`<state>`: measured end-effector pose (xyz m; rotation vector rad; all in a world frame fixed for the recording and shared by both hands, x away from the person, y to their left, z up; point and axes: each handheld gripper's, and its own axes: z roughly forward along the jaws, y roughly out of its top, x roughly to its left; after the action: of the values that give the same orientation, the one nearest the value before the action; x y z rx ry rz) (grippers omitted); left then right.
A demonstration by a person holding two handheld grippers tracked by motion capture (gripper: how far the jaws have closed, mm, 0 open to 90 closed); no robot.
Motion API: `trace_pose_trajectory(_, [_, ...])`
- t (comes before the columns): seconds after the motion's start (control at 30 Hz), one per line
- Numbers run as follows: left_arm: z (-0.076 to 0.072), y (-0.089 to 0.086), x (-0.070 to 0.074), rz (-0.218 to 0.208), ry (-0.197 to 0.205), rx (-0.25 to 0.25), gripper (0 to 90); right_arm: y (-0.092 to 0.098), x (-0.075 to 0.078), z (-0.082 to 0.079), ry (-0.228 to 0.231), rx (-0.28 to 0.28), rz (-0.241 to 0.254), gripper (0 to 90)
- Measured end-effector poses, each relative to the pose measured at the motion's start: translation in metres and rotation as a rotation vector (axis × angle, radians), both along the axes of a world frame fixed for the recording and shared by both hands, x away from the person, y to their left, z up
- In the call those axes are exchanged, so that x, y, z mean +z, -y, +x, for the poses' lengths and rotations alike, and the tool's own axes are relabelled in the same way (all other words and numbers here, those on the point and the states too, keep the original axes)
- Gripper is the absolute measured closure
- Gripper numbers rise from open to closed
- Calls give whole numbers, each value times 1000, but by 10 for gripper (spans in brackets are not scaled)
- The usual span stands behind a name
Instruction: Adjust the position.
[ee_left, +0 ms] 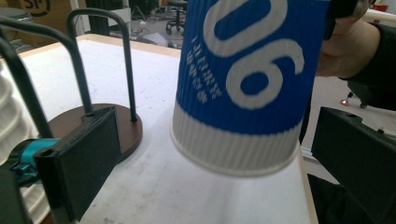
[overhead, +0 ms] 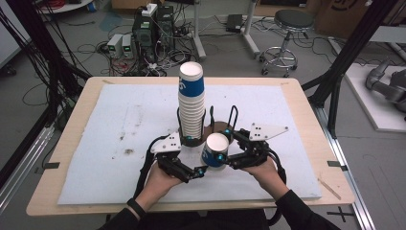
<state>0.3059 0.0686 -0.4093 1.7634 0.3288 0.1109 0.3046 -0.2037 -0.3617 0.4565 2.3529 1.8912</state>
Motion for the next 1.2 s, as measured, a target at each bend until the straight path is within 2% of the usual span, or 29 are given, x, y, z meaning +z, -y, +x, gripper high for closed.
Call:
trace_pose_trajectory(0.4, [1,11,-3,-10,-24,-71,17,-11,-5,-2,-26,37,-7,302])
trace_pose_trajectory(0.53, [0,18,-5,13,-31,-93,17,-14,-6,-3,-29,40,-3,302])
trace_pose_trajectory(0.67, [1,21,-7,35,-42,-93,17,-14,-5,-3,-32,47,7,302])
trace_pose_trajectory(0.7, [1,20,-7,36,-40,-96,25,-14,-5,-3,-30,47,7,302])
trace_pose_trajectory(0.87, [1,17,-5,40,-26,-119,180,-13,-5,-3,-33,44,10,303])
trace_pose_trajectory(1.1, [2,15,1,73,-22,-129,212,-11,-3,-2,-34,49,6,301])
trace_pose_trajectory(1.2, [2,15,5,110,-26,-145,213,-8,1,-1,-33,40,-16,231])
